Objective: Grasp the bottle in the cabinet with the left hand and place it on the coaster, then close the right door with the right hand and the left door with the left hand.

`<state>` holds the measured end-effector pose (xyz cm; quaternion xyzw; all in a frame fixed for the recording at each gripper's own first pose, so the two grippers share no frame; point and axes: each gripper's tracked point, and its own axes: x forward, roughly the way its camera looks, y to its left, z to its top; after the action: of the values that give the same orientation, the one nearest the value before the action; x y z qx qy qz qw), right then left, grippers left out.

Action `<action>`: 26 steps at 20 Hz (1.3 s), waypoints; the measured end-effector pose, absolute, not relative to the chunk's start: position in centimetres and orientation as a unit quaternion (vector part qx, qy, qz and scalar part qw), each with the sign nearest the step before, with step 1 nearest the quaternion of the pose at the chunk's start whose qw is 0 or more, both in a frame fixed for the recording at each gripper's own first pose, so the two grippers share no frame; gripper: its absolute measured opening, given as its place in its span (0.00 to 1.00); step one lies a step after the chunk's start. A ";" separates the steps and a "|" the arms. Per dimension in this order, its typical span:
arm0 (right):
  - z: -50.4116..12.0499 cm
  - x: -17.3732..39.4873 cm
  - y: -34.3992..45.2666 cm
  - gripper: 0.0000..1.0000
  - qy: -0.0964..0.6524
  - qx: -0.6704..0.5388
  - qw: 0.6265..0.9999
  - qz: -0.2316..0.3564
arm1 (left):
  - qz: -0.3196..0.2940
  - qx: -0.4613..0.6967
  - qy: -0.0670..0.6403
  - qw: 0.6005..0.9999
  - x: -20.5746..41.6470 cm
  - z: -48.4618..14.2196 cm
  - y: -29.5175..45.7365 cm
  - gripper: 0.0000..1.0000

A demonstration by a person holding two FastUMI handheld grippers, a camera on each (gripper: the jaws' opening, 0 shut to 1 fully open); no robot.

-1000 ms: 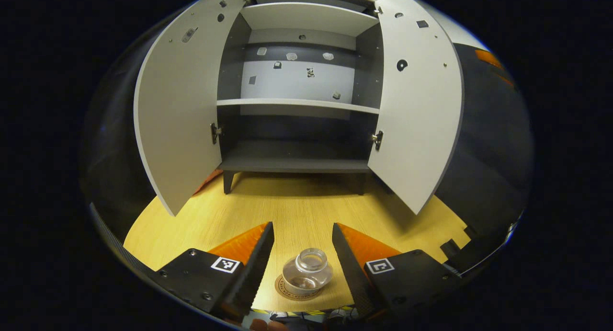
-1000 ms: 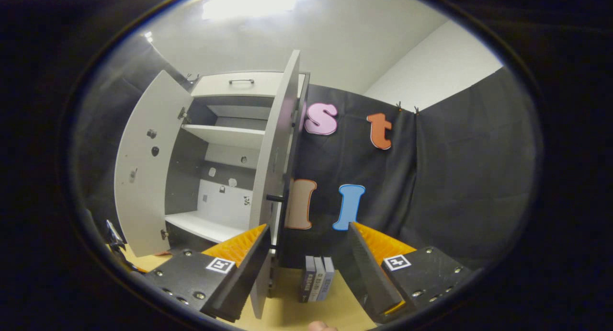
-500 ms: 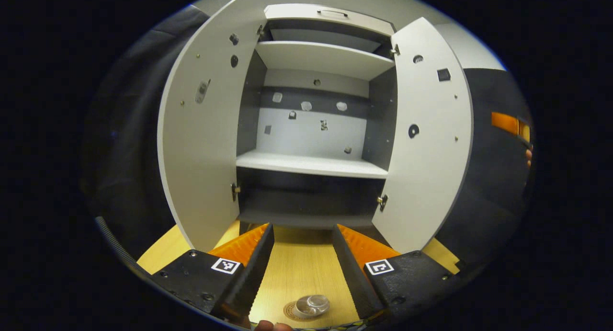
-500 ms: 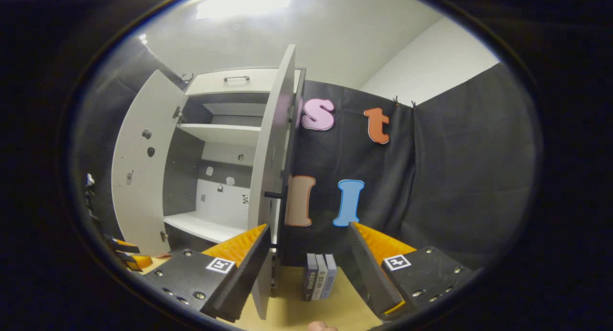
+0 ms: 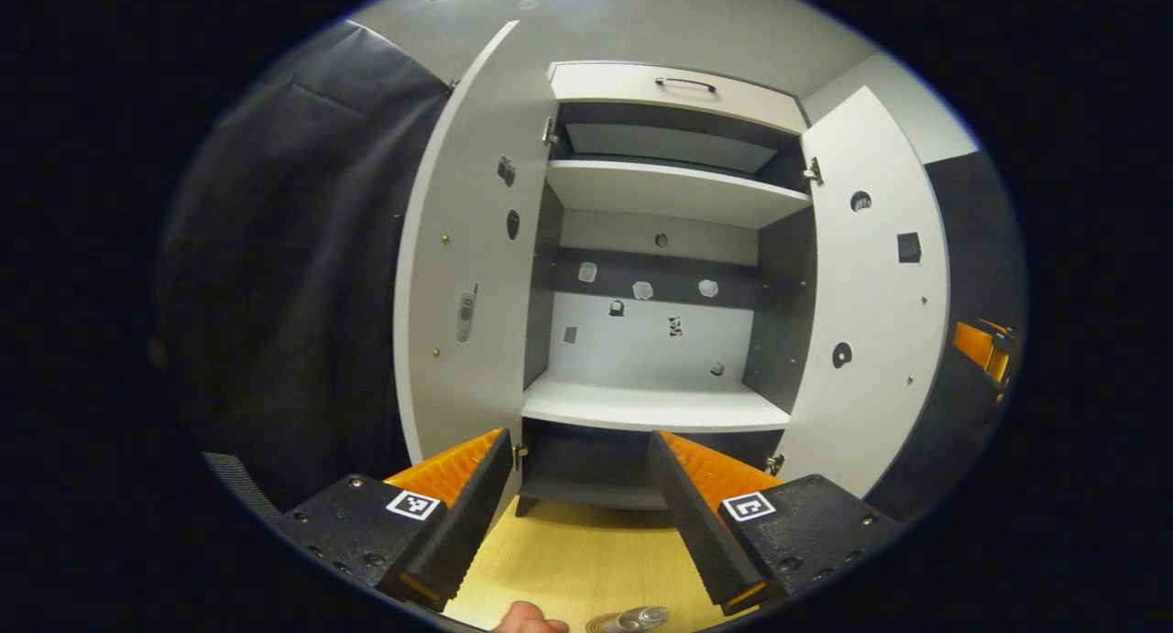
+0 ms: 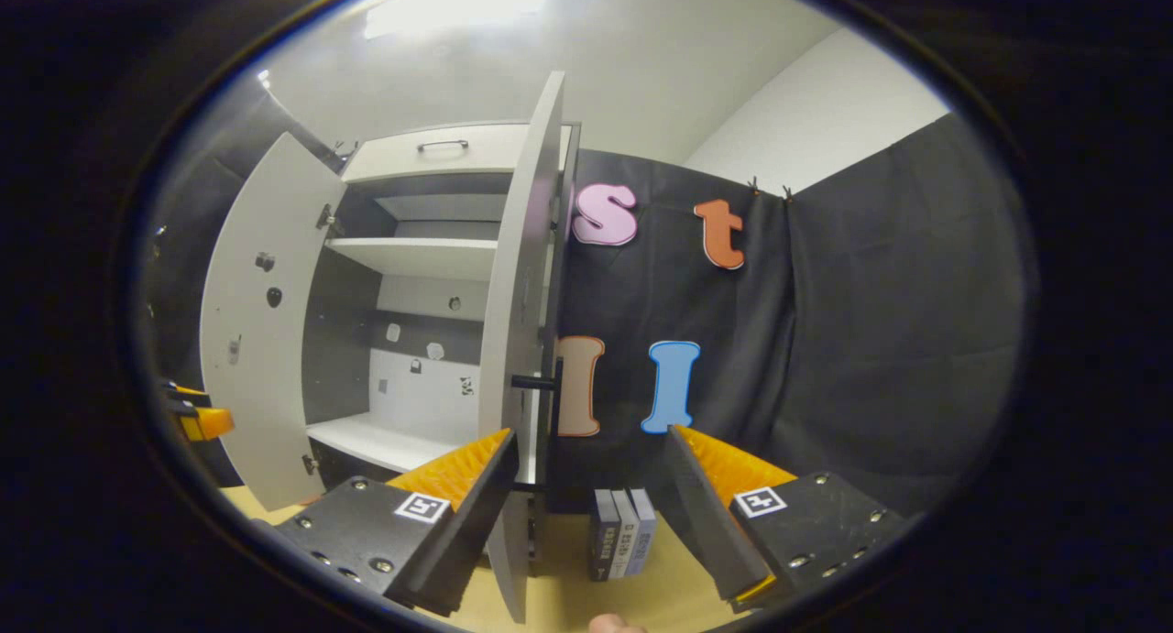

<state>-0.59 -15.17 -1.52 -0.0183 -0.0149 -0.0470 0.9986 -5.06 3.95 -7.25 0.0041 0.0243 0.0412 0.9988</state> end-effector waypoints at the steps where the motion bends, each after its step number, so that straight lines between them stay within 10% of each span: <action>1: -1.7 -0.3 -15.5 0.97 -0.013 -0.020 0.998 -0.055 | 0.048 0.002 0.019 0.999 -5.0 -6.8 4.6 0.96; 26: -3.1 3.7 -6.3 0.96 0.021 0.035 0.999 0.007 | 0.123 -0.018 -0.031 0.992 -4.6 -2.6 14.9 0.95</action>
<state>3.75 -6.30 -3.06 0.0351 0.0211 0.0072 0.9991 -4.62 14.89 -2.63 -0.0175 -0.0313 0.1234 0.9917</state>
